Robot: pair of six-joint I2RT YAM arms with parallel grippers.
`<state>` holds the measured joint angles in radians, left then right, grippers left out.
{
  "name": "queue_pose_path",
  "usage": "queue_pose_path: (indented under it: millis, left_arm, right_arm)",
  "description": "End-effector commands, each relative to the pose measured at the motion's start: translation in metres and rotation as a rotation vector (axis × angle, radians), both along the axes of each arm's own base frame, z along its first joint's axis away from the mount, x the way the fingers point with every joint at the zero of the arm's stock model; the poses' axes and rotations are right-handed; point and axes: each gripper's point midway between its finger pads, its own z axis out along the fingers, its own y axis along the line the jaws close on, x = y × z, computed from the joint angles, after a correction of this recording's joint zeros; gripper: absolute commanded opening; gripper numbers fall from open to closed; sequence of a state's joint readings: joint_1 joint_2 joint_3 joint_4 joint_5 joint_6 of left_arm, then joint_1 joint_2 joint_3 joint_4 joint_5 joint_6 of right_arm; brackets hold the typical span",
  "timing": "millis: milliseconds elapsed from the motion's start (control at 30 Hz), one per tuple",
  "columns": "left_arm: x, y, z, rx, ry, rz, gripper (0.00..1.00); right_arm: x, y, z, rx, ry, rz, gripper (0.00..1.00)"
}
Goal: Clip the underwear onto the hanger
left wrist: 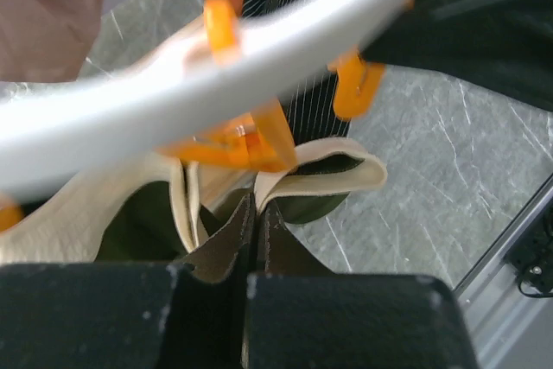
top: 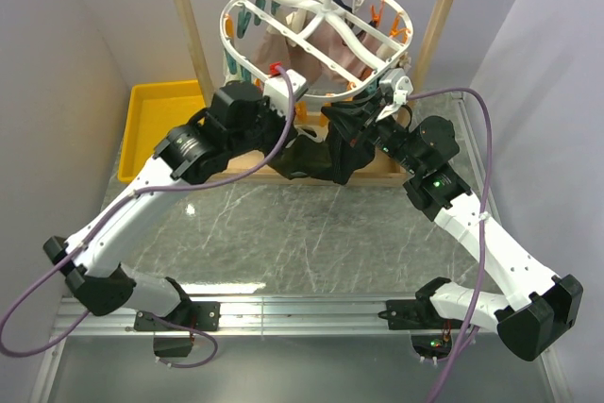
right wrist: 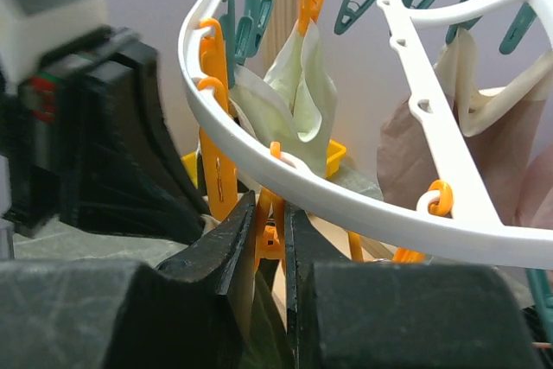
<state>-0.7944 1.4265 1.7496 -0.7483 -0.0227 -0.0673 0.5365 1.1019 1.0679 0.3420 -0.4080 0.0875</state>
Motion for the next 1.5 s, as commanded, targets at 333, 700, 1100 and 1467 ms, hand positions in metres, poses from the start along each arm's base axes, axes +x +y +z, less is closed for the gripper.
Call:
queue_pose_path:
  millis: [333, 700, 1100, 1467]
  left_arm:
    - [-0.013, -0.010, 0.017, -0.106, -0.091, -0.016, 0.00]
    - [0.003, -0.017, 0.023, -0.124, -0.019, 0.121, 0.00]
    - [0.007, -0.019, 0.019, -0.110, -0.015, 0.131, 0.00]
    - [0.011, -0.024, 0.008, -0.076, -0.008, 0.122, 0.00]
  right_arm:
    - [-0.010, 0.004, 0.003, -0.003, -0.005, 0.034, 0.00]
    - [-0.009, 0.002, 0.005, 0.004, -0.009, 0.025, 0.00]
    - [-0.008, 0.003, 0.003, 0.007, -0.007, 0.028, 0.00]
    - [-0.010, 0.004, 0.005, 0.011, -0.009, 0.038, 0.00]
